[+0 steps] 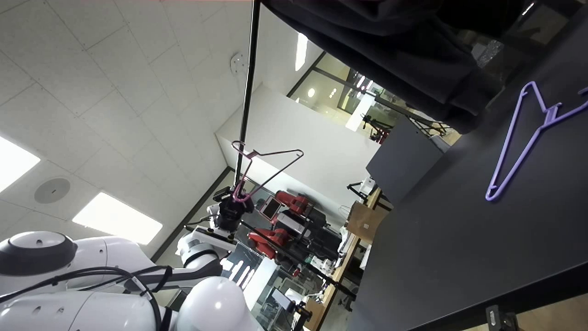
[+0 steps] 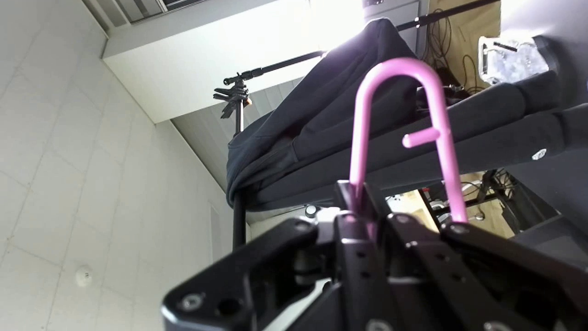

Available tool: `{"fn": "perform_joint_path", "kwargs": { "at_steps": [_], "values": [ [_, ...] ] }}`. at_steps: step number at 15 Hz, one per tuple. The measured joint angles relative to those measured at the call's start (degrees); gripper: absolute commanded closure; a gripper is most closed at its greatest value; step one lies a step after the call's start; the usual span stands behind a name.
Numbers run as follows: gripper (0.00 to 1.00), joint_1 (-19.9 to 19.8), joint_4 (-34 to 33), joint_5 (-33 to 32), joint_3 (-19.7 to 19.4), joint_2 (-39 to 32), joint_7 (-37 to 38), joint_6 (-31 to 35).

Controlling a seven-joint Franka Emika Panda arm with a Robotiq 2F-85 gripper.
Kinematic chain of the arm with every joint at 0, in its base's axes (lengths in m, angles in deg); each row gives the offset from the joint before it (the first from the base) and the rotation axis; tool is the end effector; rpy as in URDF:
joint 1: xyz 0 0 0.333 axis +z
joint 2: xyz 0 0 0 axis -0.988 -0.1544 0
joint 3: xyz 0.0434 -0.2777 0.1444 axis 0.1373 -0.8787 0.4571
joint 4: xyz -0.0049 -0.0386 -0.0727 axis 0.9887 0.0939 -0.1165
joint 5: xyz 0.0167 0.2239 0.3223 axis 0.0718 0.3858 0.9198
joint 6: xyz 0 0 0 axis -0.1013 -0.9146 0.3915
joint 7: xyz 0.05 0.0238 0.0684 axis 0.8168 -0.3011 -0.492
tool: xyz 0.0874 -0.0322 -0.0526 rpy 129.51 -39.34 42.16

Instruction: Pick up the pink hanger from the table and place it on the black rail

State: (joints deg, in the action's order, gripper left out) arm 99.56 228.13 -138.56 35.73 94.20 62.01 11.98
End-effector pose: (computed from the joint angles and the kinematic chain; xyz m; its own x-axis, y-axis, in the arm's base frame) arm 0.2870 0.1679 0.5097 0.9225 0.2188 0.3179 -0.2958 -0.1280 0.9466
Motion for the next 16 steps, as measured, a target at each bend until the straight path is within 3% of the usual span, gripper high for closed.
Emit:
{"fn": "perform_joint_path", "kwargs": {
  "at_steps": [16],
  "values": [
    [0.98, 1.15, -4.29, -10.52, -5.9, -3.13, 3.66, 2.17]
  ]
}}
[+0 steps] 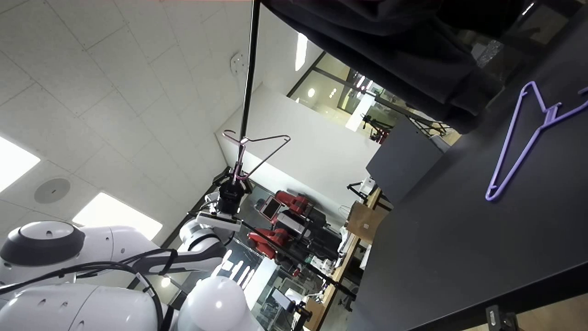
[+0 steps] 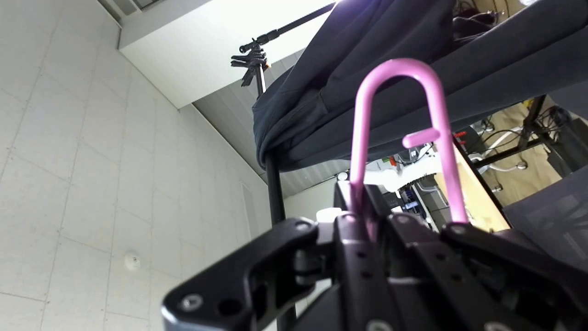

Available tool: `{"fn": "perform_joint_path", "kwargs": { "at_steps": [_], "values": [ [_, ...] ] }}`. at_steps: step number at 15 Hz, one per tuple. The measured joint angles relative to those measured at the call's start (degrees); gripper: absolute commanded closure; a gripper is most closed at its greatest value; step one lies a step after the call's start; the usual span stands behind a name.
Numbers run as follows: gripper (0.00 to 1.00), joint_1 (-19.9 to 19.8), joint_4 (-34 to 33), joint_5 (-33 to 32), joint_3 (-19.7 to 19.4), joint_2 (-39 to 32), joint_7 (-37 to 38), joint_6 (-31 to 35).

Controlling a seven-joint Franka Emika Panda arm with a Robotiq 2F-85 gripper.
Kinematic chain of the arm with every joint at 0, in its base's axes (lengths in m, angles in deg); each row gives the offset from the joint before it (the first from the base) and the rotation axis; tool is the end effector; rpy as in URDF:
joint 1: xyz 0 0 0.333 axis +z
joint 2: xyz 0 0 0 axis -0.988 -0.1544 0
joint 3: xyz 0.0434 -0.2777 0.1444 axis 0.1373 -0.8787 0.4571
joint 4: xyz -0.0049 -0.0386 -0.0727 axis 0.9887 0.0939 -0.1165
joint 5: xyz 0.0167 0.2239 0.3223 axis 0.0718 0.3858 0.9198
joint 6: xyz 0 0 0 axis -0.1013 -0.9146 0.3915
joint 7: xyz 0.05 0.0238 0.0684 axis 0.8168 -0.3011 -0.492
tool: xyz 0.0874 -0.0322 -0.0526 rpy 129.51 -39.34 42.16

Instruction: Pick up the pink hanger from the table and place it on the black rail

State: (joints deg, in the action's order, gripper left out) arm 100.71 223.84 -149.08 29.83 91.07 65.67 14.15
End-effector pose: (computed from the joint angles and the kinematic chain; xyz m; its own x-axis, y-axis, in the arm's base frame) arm 0.3278 0.1594 0.5436 0.8553 0.2745 0.4393 -0.4216 -0.1239 0.8983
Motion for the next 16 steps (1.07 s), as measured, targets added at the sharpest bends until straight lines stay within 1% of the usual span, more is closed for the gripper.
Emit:
{"fn": "perform_joint_path", "kwargs": {
  "at_steps": [7, 16],
  "values": [
    [0.98, -0.01, -1.65, -1.95, -1.85, -1.55, 2.5, 2.26],
    [0.98, -0.12, -3.18, -2.64, -2.8, -2.13, 4.01, 3.4]
  ]
}}
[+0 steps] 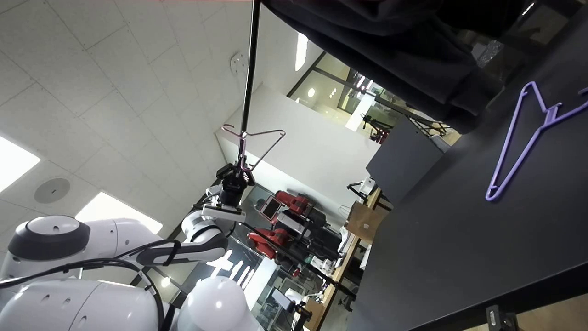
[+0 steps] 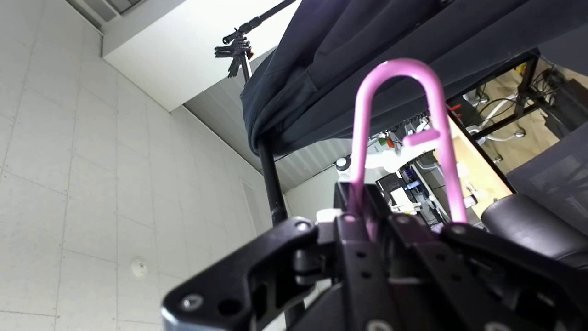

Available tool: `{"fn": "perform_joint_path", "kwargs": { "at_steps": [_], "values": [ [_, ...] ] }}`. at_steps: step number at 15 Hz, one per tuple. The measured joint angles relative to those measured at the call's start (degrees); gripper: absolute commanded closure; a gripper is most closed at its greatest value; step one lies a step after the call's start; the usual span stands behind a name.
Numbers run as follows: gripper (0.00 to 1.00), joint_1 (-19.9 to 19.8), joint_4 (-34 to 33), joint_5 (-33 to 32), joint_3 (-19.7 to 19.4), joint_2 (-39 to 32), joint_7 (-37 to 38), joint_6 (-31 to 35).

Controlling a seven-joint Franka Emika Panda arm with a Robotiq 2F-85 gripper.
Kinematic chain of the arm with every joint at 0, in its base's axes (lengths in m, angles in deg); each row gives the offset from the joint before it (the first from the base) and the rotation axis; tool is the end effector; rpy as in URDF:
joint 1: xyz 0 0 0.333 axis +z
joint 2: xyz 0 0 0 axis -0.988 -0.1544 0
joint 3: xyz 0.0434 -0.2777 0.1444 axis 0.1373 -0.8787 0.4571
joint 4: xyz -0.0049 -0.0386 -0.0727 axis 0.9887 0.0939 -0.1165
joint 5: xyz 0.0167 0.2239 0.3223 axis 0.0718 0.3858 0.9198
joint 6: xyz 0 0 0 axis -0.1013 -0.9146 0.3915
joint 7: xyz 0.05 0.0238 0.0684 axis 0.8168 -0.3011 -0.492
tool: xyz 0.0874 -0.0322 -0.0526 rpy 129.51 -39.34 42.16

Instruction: Pick up the pink hanger from the table and place it on the black rail

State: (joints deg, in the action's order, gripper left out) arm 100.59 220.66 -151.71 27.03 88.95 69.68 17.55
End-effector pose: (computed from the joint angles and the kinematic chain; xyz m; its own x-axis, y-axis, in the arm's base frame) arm 0.3530 0.1567 0.5570 0.8051 0.2791 0.5234 -0.4899 -0.1846 0.8520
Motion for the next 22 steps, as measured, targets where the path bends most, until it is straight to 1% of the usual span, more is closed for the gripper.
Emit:
{"fn": "perform_joint_path", "kwargs": {
  "at_steps": [6, 12, 22],
  "values": [
    [0.98, -0.46, -1.34, -0.33, -1.54, -0.54, 0.01, 1.29],
    [0.98, -1.85, -3.34, -0.35, -3.56, -3.2, 0.01, 3.7],
    [0.98, -3.66, -5.88, -0.35, -4.86, -6.23, 0.0, 5.69]
  ]
}}
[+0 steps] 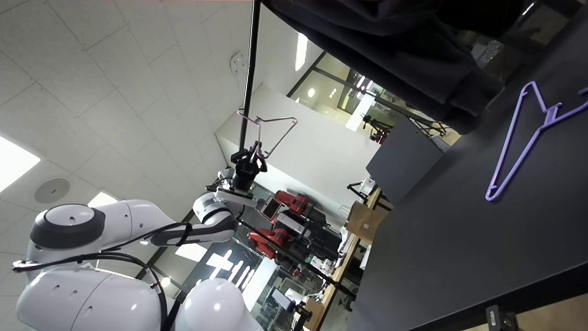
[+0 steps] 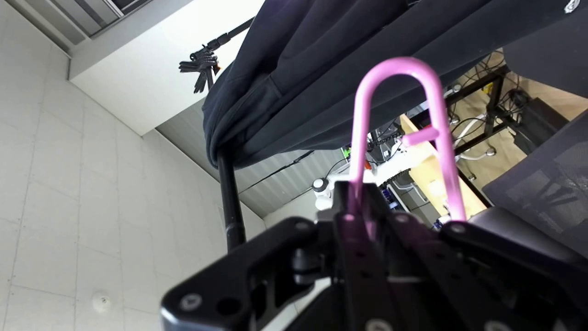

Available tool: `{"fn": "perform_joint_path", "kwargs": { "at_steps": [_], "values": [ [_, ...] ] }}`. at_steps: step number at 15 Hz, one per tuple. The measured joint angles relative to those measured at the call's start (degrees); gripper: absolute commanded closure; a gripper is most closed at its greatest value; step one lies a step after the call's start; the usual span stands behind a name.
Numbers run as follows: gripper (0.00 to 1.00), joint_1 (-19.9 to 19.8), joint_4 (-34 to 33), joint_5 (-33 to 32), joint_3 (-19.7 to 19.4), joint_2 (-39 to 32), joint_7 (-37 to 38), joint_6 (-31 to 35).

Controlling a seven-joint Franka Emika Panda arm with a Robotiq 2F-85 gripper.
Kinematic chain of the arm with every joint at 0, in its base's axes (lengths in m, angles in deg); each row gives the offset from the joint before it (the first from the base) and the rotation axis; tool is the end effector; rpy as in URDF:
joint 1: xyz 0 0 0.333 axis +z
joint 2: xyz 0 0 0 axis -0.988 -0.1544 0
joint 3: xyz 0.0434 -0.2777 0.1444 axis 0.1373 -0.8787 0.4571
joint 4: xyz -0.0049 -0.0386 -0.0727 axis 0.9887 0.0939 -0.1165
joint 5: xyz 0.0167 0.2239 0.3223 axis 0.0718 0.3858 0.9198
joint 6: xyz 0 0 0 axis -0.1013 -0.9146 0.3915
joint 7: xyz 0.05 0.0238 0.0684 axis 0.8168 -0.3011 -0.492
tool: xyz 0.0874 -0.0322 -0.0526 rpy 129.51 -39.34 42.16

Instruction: Pick up the pink hanger from the table and place it on the black rail

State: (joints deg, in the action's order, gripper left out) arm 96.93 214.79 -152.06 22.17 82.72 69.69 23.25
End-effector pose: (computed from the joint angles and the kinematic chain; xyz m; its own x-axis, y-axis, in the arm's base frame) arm 0.4120 0.1250 0.5554 0.8305 0.2049 0.5180 -0.4701 -0.2412 0.8490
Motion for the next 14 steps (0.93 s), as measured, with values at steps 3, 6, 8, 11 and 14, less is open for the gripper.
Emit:
{"fn": "perform_joint_path", "kwargs": {
  "at_steps": [3, 6, 8, 11, 14],
  "values": [
    [0.65, -0.39, -0.09, 0.0, -0.46, -0.6, -0.01, 0.67],
    [0.45, -0.56, -0.09, 0.02, -0.67, -0.8, -0.08, 0.8],
    [0.31, -0.53, -0.09, 0.02, -0.56, -0.54, -0.16, 0.64],
    [0.12, -0.34, -0.07, 0.06, 0.12, 0.54, -0.4, -0.52],
    [0.0, 0.31, 0.2, 0.18, 0.91, 2.11, -1.3, -1.23]
  ]
}}
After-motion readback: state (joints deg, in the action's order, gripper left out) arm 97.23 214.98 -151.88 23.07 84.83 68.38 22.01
